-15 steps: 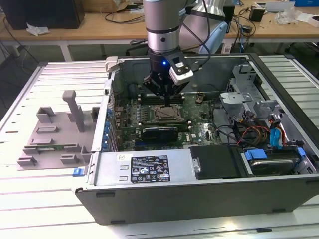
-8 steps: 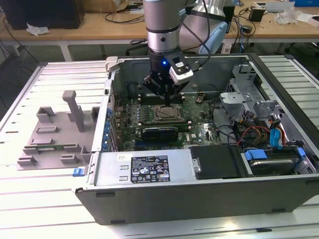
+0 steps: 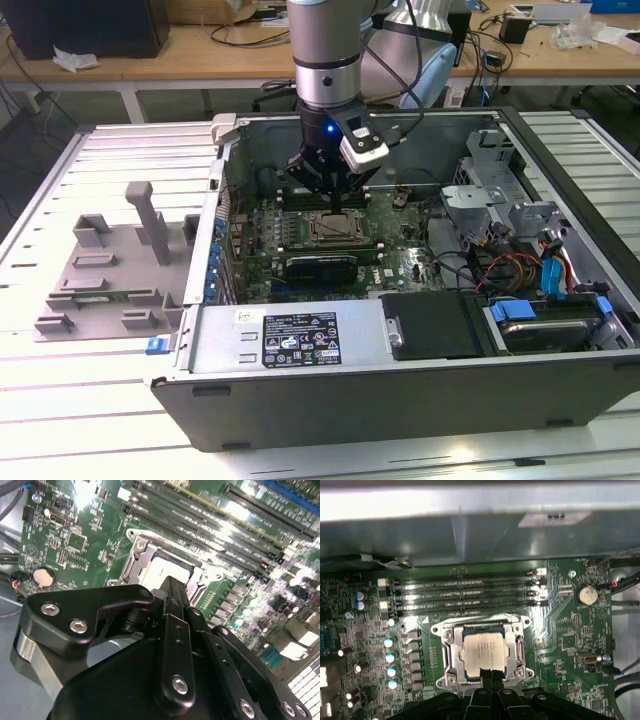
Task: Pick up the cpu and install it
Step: 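Install the second cpu locking lever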
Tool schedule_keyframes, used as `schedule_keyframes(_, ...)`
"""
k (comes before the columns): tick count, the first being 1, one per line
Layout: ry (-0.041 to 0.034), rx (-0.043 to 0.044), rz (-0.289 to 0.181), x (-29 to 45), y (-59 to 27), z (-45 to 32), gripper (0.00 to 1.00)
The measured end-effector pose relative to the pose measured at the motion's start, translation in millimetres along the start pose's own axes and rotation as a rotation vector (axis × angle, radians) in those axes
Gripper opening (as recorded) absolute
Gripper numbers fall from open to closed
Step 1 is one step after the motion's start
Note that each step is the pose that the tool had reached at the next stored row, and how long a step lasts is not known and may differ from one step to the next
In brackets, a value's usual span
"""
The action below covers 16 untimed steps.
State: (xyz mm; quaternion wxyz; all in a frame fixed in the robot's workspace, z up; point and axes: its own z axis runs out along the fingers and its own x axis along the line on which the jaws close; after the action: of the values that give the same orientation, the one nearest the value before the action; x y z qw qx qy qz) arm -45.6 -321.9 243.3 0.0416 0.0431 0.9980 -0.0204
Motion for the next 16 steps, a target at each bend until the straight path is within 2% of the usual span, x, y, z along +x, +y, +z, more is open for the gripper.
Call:
schedule_keyframes(3, 0.0, 0.0, 0.0, -0.8, -9.2, 0.4, 0.11)
schedule_keyframes(11, -0.0001, -0.0001, 0.0, -2.0, -23.2, 1.2, 0.11)
schedule_keyframes(14, -0.0001, -0.0008, -0.003, -1.8, -30.2, 4.0, 0.11)
schedule_keyframes(16, -0.0001, -0.001, -0.002, -0.3, -30.4, 5.3, 0.11)
